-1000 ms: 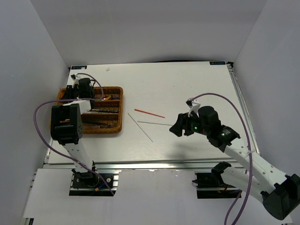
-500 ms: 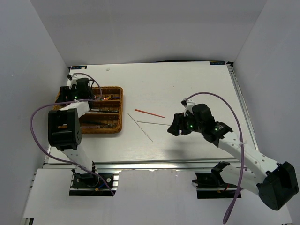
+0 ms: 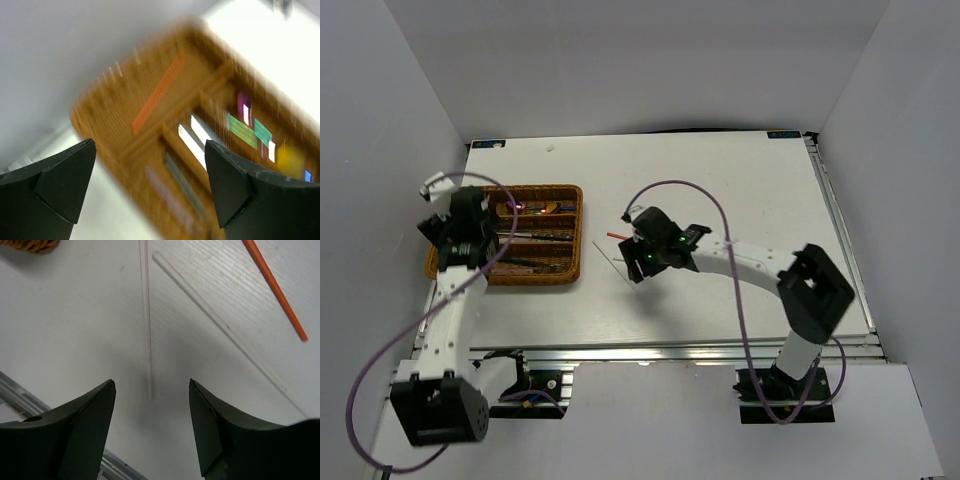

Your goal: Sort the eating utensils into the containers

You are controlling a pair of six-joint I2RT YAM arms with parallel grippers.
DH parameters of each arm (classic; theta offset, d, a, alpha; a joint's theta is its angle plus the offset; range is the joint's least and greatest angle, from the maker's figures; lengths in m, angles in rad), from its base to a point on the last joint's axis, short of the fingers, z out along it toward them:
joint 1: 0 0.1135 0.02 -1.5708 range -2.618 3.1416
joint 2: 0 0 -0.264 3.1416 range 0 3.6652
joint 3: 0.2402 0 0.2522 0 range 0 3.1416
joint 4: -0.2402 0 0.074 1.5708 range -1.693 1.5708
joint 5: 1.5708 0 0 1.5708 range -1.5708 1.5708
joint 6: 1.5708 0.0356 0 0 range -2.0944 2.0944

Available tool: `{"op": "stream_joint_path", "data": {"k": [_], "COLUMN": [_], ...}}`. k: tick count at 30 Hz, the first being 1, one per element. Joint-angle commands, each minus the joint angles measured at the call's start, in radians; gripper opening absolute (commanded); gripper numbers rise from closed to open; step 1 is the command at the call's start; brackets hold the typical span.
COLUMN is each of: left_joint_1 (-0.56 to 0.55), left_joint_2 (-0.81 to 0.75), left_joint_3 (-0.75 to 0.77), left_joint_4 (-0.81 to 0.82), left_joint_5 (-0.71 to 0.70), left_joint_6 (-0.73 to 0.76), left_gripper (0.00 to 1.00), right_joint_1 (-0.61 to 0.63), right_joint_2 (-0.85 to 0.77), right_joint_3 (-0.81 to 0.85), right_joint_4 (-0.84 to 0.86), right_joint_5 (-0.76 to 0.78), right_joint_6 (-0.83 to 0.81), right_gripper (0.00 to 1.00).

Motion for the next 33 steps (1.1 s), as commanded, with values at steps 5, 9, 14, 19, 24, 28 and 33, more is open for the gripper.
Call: {"op": "stream_joint_path", "data": {"k": [5, 9, 14, 19, 24, 28, 33], "left_joint_1": [-0.003, -0.003, -0.003, -0.003, -0.003, -0.003, -0.004], "left_joint_2": [-0.270, -0.317, -0.309, -0.298, -0.303, -0.303, -0.309], "left_joint_3": [-0.250, -0.272, -0.275, -0.273, -0.276, -0.275, -0.276], "left_joint_4": [-0.087, -0.080, -0.061, -0.059, -0.056, -0.057, -0.054], "left_joint_5": [0.290, 0.281, 0.324, 0.348, 0.354, 0.353, 0.355], "left_joint_6": [-0.053, -0.055, -0.041, -0.033, -0.033, -0.033, -0.033], "left_gripper": [0.98, 0.98, 0.98, 0.98, 0.98, 0.98, 0.98], "right_joint_1": [0.013, 0.013, 0.023, 0.024, 0.026, 0.024, 0.026], "right_joint_2": [0.292, 0.418, 0.508, 0.565, 0.616, 0.680, 0.706], "right_joint_3": [0.318, 0.447, 0.588, 0.668, 0.736, 0.794, 0.803], "right_joint_4": [-0.069, -0.113, -0.143, -0.169, -0.176, -0.193, -0.179], "right_joint_5": [0.051, 0.050, 0.040, 0.054, 0.082, 0.076, 0.062], "right_joint_6": [-0.107, -0.131, -0.157, -0.180, -0.202, -0.216, -0.222], "right_gripper": [0.63, 0.58, 0.55, 0.54, 0.54, 0.54, 0.44]}}
